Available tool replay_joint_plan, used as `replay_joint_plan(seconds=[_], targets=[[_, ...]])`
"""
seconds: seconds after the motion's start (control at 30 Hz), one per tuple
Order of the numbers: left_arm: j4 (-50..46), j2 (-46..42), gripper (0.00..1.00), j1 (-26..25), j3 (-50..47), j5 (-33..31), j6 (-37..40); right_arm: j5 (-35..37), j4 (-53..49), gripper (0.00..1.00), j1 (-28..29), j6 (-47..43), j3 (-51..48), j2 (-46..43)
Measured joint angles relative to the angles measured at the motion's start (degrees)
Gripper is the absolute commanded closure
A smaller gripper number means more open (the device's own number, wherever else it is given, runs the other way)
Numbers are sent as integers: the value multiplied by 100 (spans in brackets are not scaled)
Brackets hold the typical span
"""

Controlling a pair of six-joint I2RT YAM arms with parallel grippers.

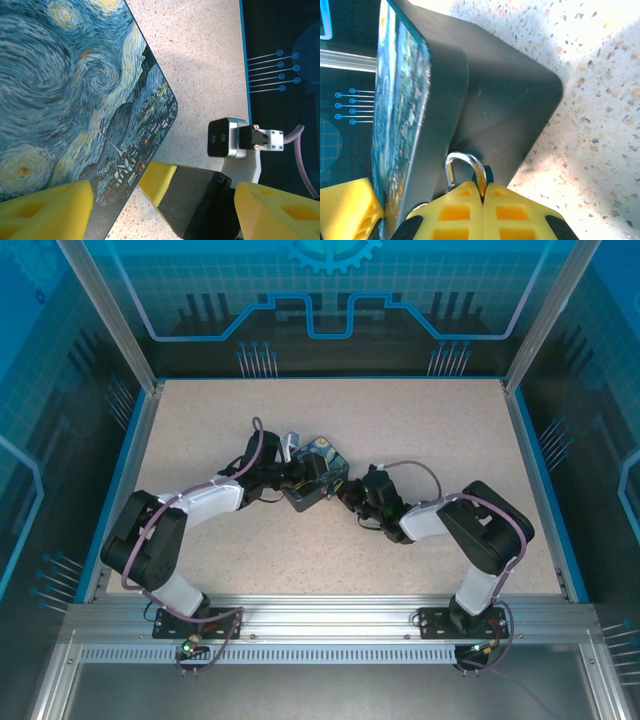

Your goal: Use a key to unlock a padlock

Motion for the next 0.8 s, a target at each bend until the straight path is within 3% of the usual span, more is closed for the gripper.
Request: replay_joint_plan(seconds=[0.33, 0.6, 0.8], targets=[[-251, -9, 21, 133, 168, 114, -17, 199, -1213, 96, -20, -909, -166, -1349], [-310, -52, 14, 719, 636, 590, -55, 26, -2767, 97, -302, -2339, -162, -2719], [-238, -758, 12, 1228, 715, 1005, -37, -553, -3751, 97, -850, -3141, -160, -3683]])
